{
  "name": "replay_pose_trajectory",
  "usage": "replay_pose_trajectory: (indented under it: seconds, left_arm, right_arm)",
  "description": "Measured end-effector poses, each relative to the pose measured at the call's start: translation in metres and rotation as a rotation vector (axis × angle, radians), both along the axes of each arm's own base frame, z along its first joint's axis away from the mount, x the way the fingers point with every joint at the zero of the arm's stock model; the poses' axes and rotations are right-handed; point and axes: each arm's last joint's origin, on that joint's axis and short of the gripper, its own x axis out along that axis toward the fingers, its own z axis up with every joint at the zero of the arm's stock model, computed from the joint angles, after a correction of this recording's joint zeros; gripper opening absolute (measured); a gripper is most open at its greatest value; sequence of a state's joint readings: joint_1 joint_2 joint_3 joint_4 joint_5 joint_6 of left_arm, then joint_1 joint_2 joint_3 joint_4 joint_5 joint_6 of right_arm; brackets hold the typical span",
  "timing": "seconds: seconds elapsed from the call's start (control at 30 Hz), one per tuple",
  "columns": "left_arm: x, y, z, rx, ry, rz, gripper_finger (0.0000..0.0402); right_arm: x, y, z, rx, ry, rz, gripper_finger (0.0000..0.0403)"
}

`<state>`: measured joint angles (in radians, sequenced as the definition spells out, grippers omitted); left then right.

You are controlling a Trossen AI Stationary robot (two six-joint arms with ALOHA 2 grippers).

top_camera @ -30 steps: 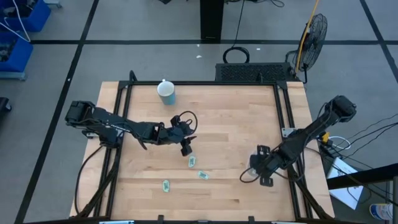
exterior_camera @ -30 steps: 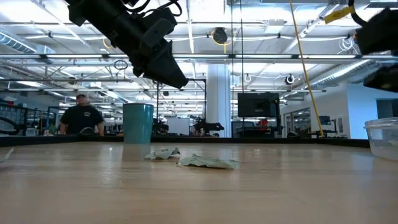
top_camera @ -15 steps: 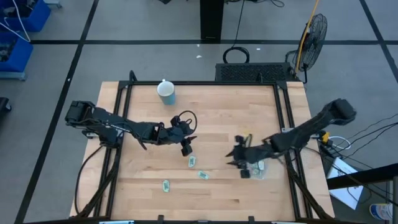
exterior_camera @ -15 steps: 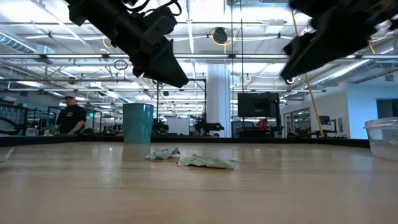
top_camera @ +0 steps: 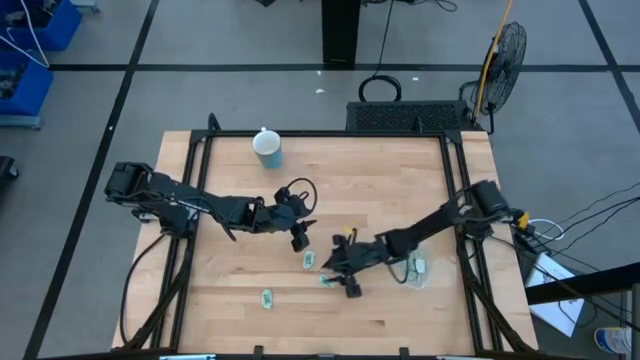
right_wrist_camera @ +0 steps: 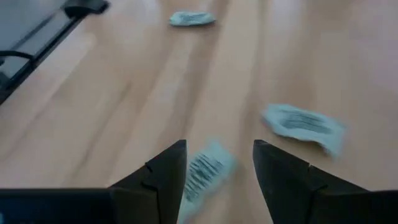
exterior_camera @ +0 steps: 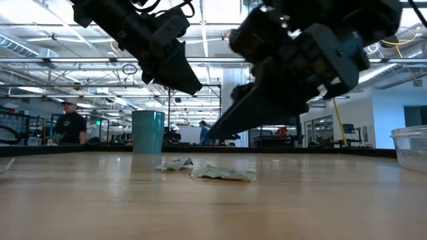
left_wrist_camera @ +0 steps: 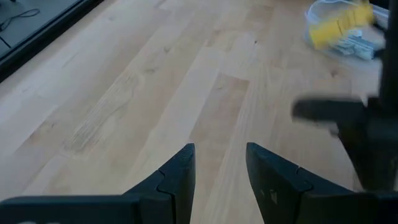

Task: Pick and place Stevia / Truvia into bins
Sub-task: Put the stevia packet into the transparent container

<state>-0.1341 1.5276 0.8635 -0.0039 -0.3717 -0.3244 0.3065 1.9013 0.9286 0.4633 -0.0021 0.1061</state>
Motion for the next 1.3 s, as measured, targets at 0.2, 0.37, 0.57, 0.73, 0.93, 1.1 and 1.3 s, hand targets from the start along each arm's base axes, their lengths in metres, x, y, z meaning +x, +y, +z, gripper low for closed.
replay_pose_trajectory:
  seconds: [0.2, 0.37, 0.57, 0.73, 0.93, 1.1, 1.3]
  left_arm:
    - [-0.001, 0.0, -0.001, -0.003, 0.018, -0.004, 0.0149]
    - [-0.003, -0.002, -0.003, -0.001, 0.042, -0.01, 0.0149]
    - [-0.006, -0.006, -0.006, 0.002, 0.078, -0.023, 0.0149]
    - [-0.006, -0.007, -0.006, 0.008, 0.081, -0.028, 0.0149]
    - [-0.006, -0.006, -0.006, 0.012, 0.08, -0.027, 0.0149]
    - [-0.005, -0.006, -0.005, 0.02, 0.077, -0.022, 0.015]
    - [-0.005, -0.005, -0.005, 0.031, 0.073, -0.008, 0.015]
  right_arm:
    - [0.017, 0.005, -0.02, -0.052, 0.115, 0.014, 0.0169]
    - [0.017, 0.005, -0.027, -0.067, 0.147, 0.01, 0.0144]
    - [0.008, 0.004, -0.02, -0.096, 0.229, 0.012, 0.0049]
    - [-0.021, 0.01, 0.014, -0.246, 0.323, -0.009, 0.0011]
    - [-0.091, 0.011, 0.084, -0.309, 0.43, -0.308, 0.0004]
    - [-0.149, 0.015, 0.089, -0.193, 0.51, -0.428, 0.0006]
    - [-0.187, 0.016, 0.059, -0.083, 0.656, -0.402, 0.0006]
